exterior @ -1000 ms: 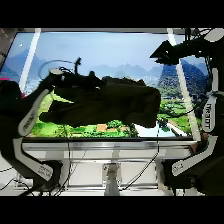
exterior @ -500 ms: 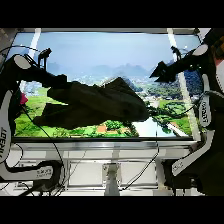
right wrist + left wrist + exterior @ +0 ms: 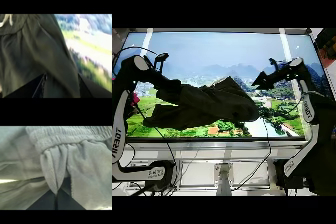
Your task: Fold the clothes and pants, and hang the long-sleeved shirts on hangers.
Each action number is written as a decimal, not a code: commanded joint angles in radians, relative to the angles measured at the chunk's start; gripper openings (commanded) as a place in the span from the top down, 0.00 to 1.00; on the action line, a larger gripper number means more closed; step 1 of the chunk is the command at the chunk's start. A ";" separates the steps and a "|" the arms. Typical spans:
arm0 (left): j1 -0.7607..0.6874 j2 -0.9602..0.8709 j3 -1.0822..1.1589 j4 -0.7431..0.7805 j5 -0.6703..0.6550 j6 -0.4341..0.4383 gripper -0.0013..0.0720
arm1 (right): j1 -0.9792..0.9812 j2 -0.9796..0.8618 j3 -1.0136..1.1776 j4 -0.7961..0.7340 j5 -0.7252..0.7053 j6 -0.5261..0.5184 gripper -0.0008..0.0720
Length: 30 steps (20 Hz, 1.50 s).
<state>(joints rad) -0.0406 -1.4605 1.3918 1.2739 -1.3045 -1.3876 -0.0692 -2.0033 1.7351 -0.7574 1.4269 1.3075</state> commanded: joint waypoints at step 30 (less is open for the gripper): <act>-0.144 -0.015 0.259 0.079 0.527 -0.008 0.98 | 0.101 0.039 0.369 -0.205 -0.206 0.164 0.96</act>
<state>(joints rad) -0.1886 -1.4773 1.5131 1.2964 -0.9585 -1.3846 0.1009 -2.0544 2.0544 -0.9661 1.2602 1.3499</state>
